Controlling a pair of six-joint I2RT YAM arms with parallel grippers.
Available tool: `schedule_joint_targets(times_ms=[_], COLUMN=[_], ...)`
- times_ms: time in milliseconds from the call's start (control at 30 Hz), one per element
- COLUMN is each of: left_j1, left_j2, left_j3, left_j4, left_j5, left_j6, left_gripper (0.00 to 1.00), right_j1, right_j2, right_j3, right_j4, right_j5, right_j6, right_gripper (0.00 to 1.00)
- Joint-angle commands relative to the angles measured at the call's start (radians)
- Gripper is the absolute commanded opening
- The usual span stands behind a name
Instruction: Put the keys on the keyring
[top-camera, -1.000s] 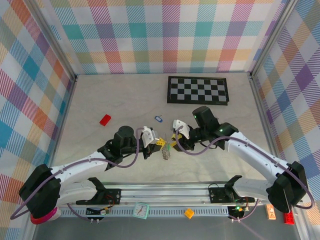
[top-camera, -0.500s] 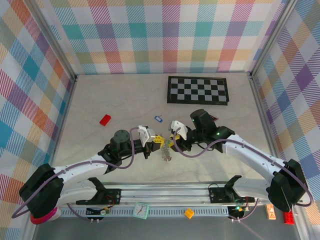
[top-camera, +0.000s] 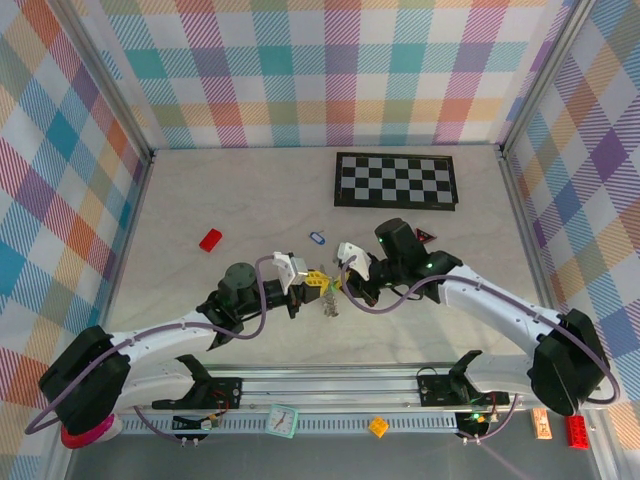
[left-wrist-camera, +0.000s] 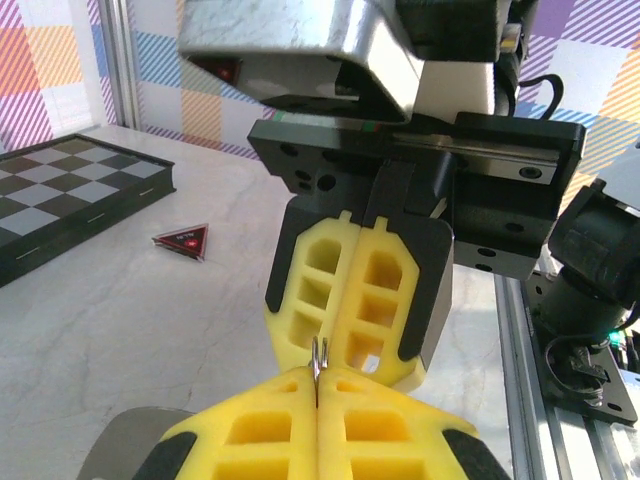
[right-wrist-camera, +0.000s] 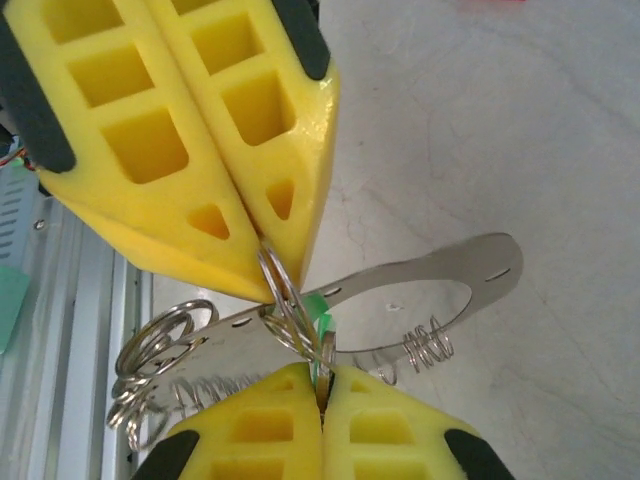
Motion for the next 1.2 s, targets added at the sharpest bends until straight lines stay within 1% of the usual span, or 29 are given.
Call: schedule_joint_targets(times_ms=[0,167,200,233,267,333,400,500,600,700,900,1167], left_j1=[0.001,0.000,0.000,0.000,-0.001,-0.002,-0.001,-0.003,-0.002,-0.002,-0.003,-0.003], left_j2=[0.006,0.003,0.003,0.001,0.000,-0.003,-0.006,-0.002,0.011,0.027,0.041,0.051], left_j3=[0.010,0.014,0.014,0.015,0.014,0.012,0.009,0.010,0.017,0.024,0.029,0.033], left_j4=[0.131,0.114,0.109,0.102,0.097,0.092,0.089,0.083,0.081,0.095,0.120,0.136], left_j5=[0.047,0.040,0.042,0.042,0.044,0.047,0.053,0.076,0.102,0.127,0.154,0.163], left_j6=[0.002,0.039,0.043,0.044,0.046,0.047,0.048,0.051,0.050,0.041,0.026,0.018], left_gripper=[0.00,0.00,0.00,0.00,0.00,0.00,0.00,0.00,0.00,0.00,0.00,0.00], right_j1=[0.017,0.017,0.016,0.014,0.012,0.002,-0.010,-0.020,-0.022,-0.022,-0.021,-0.022], right_j2=[0.028,0.000,-0.009,-0.020,-0.032,-0.066,-0.098,-0.139,-0.154,-0.145,-0.116,-0.082], right_j3=[0.046,0.050,0.048,0.042,0.035,0.016,-0.003,-0.014,-0.017,-0.018,-0.018,-0.019], right_j4=[-0.064,-0.098,-0.103,-0.106,-0.106,-0.105,-0.102,-0.102,-0.086,-0.048,0.006,0.041], right_j5=[-0.079,-0.040,-0.025,-0.010,0.004,0.023,0.028,0.018,-0.029,-0.066,-0.081,-0.137], right_j6=[-0.046,-0.074,-0.075,-0.074,-0.074,-0.067,-0.063,-0.060,-0.050,-0.027,-0.002,0.016], right_gripper=[0.00,0.00,0.05,0.12,0.16,0.20,0.22,0.22,0.23,0.24,0.23,0.19])
